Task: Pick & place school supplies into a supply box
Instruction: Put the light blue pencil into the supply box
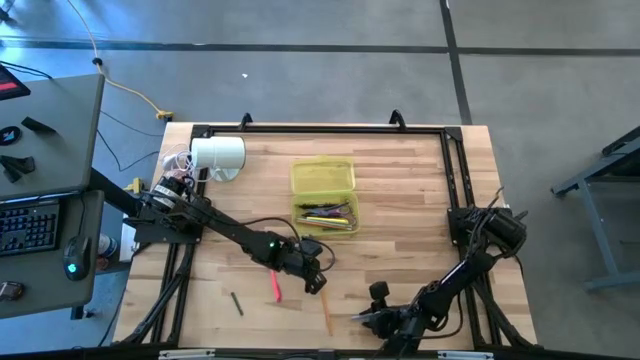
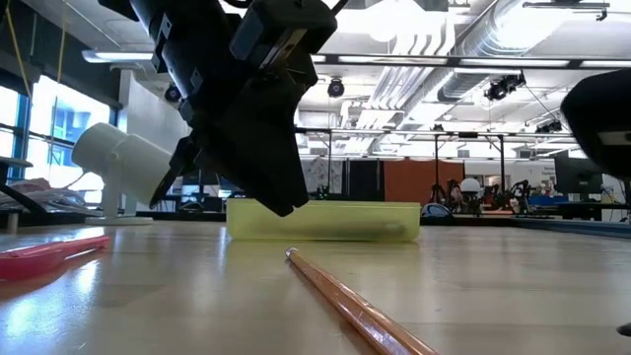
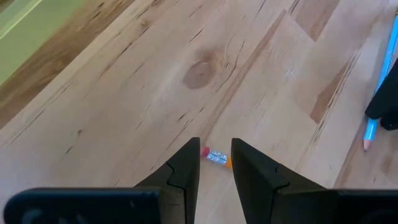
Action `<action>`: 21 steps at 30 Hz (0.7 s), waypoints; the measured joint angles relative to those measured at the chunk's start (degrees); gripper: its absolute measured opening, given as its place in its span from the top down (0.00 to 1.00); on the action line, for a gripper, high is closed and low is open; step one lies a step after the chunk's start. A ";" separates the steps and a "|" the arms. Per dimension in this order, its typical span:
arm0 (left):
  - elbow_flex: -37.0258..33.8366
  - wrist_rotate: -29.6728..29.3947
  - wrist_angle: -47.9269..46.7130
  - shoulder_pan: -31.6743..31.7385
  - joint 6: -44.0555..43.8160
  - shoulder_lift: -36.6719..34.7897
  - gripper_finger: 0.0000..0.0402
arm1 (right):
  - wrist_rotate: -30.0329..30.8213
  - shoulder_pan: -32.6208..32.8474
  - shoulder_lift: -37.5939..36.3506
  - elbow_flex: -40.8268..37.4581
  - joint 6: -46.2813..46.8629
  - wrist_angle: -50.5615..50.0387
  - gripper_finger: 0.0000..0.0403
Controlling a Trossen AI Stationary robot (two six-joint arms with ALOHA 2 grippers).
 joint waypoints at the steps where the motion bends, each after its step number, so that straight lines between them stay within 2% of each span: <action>1: 0.00 0.00 -0.02 0.00 0.00 0.00 0.68 | -0.71 -0.33 0.00 0.00 0.02 0.11 0.71; 6: 0.00 0.28 -0.02 0.00 0.02 0.00 0.68 | -5.93 -2.76 0.00 -0.06 0.51 1.64 0.71; 9: 0.00 0.30 -0.07 0.00 0.01 0.00 0.68 | -7.09 -4.05 0.27 -0.07 1.16 3.01 0.71; 16: 0.00 0.33 -0.13 0.00 0.01 0.00 0.68 | -7.40 -4.68 0.54 -0.11 -0.49 4.51 0.71; 21: 0.00 0.31 -0.15 0.00 0.00 0.00 0.68 | -6.67 -4.26 0.74 -0.17 1.55 5.34 0.71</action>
